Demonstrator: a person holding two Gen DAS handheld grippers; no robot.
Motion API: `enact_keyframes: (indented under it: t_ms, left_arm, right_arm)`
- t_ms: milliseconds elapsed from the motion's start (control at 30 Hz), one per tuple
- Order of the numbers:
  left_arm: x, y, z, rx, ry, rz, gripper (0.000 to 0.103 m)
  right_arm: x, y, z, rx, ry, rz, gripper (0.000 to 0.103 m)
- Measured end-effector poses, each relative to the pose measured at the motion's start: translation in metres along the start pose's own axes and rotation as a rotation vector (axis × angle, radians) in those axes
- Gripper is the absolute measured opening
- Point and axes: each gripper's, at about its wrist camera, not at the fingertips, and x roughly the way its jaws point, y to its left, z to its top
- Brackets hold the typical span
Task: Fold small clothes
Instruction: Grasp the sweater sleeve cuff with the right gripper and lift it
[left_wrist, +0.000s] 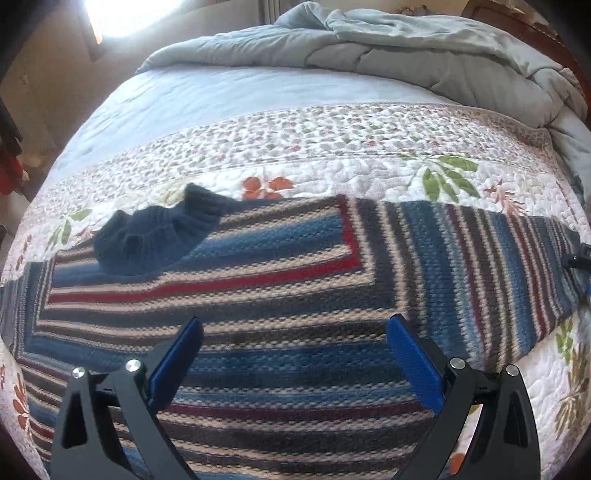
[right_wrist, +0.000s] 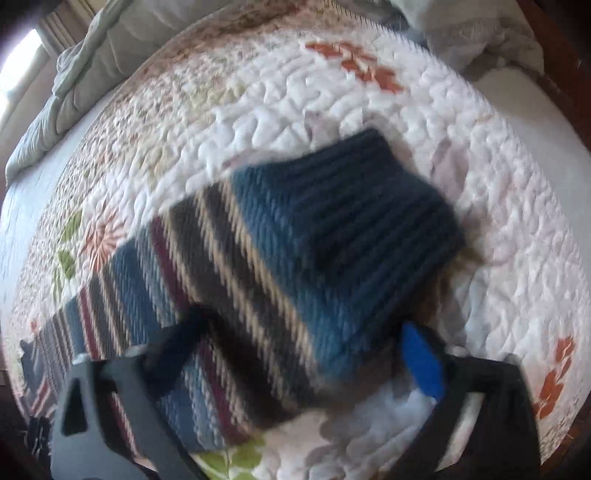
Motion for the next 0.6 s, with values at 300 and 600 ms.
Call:
enact_keyframes:
  t_ms: [300, 600]
  left_arm:
    - [-0.012, 0.062, -0.010, -0.059, 0.001, 0.037, 0.100]
    - [-0.039, 0.153, -0.027, -0.155, -0.017, 0.104, 0.100]
  right_arm:
    - [-0.077, 0.080, -0.034, -0.182, -0.118, 0.172, 0.016]
    - [-0.132, 0.271, -0.138, -0.517, -0.117, 0.447, 0.016]
